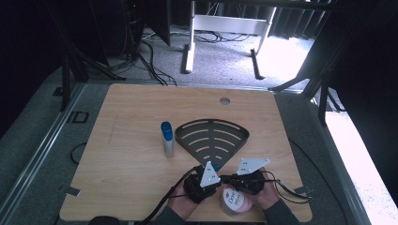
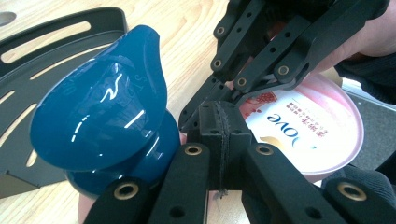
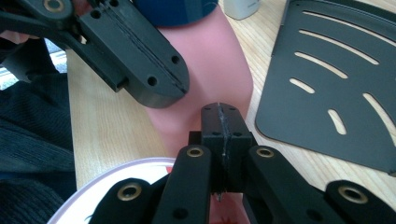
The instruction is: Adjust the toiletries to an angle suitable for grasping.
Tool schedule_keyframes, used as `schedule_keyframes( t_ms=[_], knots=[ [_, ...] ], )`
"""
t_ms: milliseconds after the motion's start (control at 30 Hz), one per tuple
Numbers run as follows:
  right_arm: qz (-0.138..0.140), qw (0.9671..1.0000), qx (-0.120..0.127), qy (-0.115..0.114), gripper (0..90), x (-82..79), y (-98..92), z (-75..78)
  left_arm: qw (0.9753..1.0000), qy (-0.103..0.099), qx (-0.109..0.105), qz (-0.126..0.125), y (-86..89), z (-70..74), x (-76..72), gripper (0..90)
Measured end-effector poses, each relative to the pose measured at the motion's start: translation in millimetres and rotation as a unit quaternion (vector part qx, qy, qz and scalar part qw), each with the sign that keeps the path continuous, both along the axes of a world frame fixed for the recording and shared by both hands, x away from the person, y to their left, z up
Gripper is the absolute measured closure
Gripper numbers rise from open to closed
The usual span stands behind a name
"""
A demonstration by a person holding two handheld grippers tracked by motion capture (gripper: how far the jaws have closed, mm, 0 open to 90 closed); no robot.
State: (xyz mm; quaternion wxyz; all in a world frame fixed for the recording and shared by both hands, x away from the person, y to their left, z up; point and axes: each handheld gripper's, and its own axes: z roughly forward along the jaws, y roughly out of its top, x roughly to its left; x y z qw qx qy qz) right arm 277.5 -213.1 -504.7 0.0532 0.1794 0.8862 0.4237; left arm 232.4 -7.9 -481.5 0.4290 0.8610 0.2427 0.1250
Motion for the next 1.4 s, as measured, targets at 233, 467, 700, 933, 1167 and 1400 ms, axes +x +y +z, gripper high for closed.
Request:
schedule_keyframes(
  t_ms=[233, 467, 700, 933, 1167, 1400],
  knots=[
    [-0.032, 0.9994, 0.013, 0.002, 90.0, 4.5, -20.0, 0.6, 0.9997, -0.002, 0.004, 0.024, 7.8, 0.4, 3.7, 89.6],
    [-0.06, 0.998, 0.021, -0.002, 89.8, 5.7, -38.6, 3.7, 0.9989, -0.006, 0.013, 0.044, 19.4, 0.9, 6.2, 89.6],
    [-0.073, 0.9972, 0.018, -0.003, 89.5, 4.0, -48.6, 3.5, 0.9976, -0.005, 0.016, 0.067, 39.6, 1.3, 9.0, 89.5],
    [-0.086, 0.9962, 0.011, -0.002, 89.3, -0.7, -58.4, 1.2, 0.9949, -0.005, 0.022, 0.098, 62.3, 1.6, 12.3, 89.4],
    [-0.102, 0.9947, 0.004, 0.003, 89.3, -10.6, -72.2, -3.2, 0.9921, -0.006, 0.023, 0.123, 78.4, 1.1, 19.1, 89.3],
    [-0.114, 0.9935, -0.003, 0.011, 89.1, -24.4, -82.3, -10.5, 0.9909, -0.005, 0.028, 0.131, 86.7, 0.4, 28.0, 89.3]
  ],
)
